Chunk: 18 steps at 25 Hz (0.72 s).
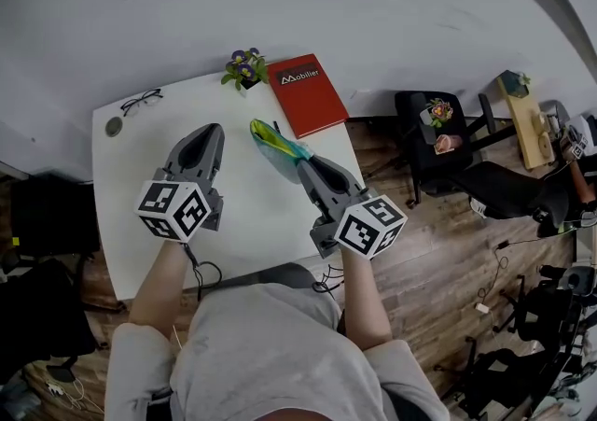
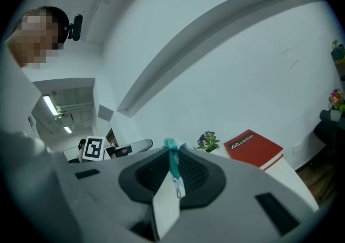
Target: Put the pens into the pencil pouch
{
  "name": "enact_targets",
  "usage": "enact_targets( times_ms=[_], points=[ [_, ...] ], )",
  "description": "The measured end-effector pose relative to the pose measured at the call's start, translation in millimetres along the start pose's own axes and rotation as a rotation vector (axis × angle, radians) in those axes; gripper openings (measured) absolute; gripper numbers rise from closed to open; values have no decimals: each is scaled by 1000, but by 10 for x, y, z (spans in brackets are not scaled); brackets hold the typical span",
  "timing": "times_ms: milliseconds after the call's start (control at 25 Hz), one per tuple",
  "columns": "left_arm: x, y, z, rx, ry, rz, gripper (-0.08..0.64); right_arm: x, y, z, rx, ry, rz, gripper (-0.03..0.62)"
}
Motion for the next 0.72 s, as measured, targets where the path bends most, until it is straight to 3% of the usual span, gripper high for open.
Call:
enact_targets(
  times_ms=[360, 560, 720],
  points=[
    [178, -1010, 742, -365, 18, 17, 32, 592, 564, 22, 51, -67, 104, 67],
    [93, -1528, 1066, -489, 135, -14, 34, 835, 709, 78, 51, -93, 117, 67],
    [-17, -1894, 1205, -565, 165, -67, 34, 995, 757, 104, 44, -112, 118, 67]
  ],
)
Point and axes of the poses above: the fingertips, and each gripper's own axes: y backward along the fingers, x to its right, z out of its underside, the point moved 2 cm from there along y, backward along the fingers, and after that the axes turned 15 degrees about -x, right-handed, at the moved point
